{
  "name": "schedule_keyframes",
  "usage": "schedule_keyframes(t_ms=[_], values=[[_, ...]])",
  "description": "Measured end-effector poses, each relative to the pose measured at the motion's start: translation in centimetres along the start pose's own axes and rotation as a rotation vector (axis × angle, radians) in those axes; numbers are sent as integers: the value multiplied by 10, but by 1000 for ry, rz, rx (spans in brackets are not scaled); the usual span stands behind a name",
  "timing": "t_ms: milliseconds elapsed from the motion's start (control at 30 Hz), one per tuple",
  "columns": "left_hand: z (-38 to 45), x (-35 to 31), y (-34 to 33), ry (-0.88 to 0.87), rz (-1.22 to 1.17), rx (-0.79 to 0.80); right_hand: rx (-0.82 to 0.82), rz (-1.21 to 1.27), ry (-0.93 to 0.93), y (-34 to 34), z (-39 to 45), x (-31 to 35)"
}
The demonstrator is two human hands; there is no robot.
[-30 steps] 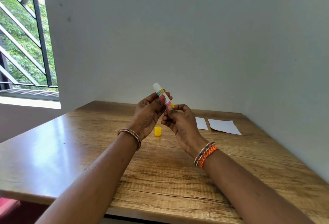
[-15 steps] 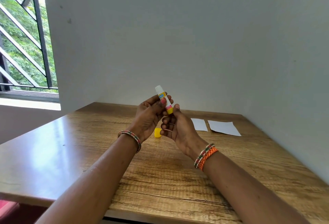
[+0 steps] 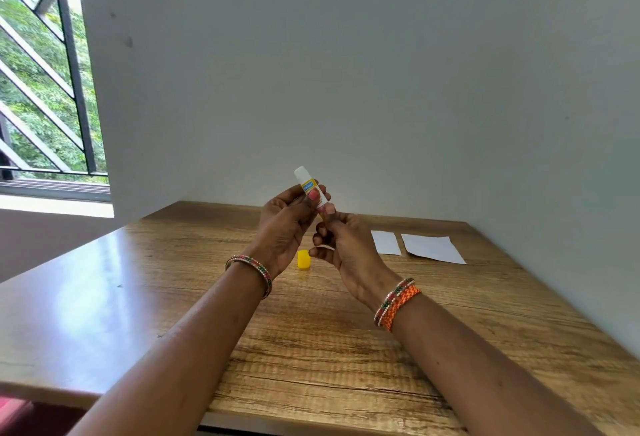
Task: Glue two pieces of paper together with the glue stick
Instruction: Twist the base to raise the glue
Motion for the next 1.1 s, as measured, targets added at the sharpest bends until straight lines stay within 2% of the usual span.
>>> schedule_keyframes(t_ms=[200,367,433,567,667,833,1000,1100], values=[[-2,-1,-3,8,3,1,-64,-238,8,6,-3,0],[-2,-1,-2,-1,15,-2,-55,-28,47,6,2,5],[-1,1,-2,3,33,-6,-97,-46,115,12,3,12],[-3,20,-8,145,84,30,-210,-350,329,23,-3,32],[-3,31,3,242,161,-49,-219,-485,408,23,-4,38],[-1,31,14,272,143,-113,-218,-515,432,23,-2,37],[0,24,5,197,143,-69,-202,-377,322,24,1,30],[0,20,4,169,134,-63,-175,-391,310,21,-1,29]])
Point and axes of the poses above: each hand's wrist, its own z-axis towards the middle knuckle, its own y-axis out of the back of the hand, x = y × z, the point moved 10 cm from there along z, towards the middle knuckle, and after that the axes turned 12 degrees about z, right-handed, at the moved point
